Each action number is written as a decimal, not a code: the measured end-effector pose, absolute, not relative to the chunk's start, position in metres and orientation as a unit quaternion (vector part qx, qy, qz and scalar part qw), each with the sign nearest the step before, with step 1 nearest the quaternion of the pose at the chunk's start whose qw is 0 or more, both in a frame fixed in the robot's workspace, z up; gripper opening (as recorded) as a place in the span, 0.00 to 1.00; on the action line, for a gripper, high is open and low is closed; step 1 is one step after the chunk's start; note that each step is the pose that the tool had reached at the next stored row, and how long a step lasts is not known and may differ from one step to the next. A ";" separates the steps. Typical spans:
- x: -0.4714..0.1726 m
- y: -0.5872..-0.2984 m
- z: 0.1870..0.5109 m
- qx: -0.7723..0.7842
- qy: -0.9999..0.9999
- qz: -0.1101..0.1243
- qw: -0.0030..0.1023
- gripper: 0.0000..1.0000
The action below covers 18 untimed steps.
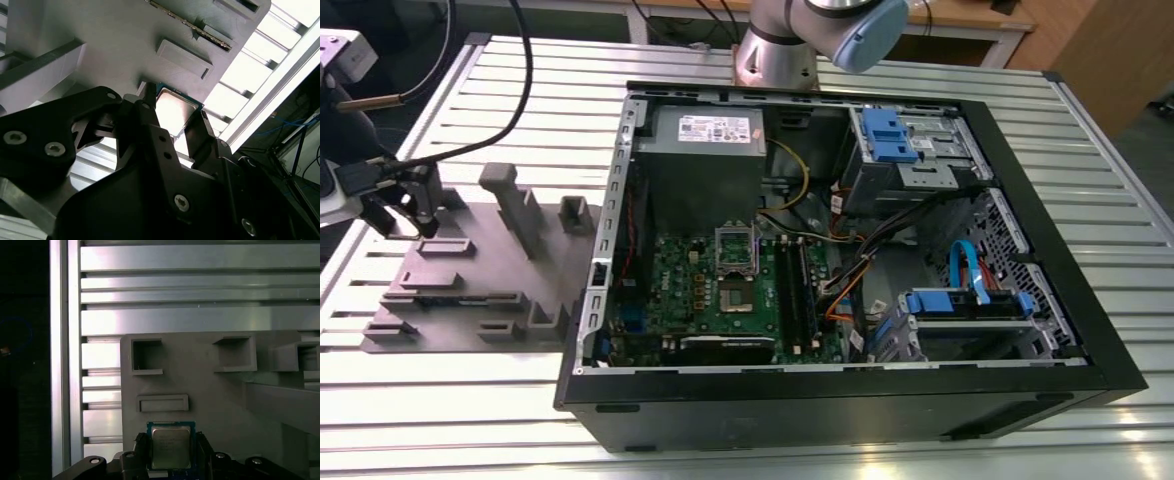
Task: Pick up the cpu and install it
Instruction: 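Pick up the cpu and move it towards the insertion slot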
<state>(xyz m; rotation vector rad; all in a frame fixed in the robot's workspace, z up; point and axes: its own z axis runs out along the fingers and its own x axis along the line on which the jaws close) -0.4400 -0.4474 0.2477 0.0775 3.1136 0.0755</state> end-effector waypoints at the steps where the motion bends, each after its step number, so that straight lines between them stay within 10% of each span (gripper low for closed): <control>1: -0.440 -0.447 0.248 0.025 0.999 0.024 0.013 0.47; 18: -0.440 -0.447 0.268 0.025 0.999 0.024 0.013 0.47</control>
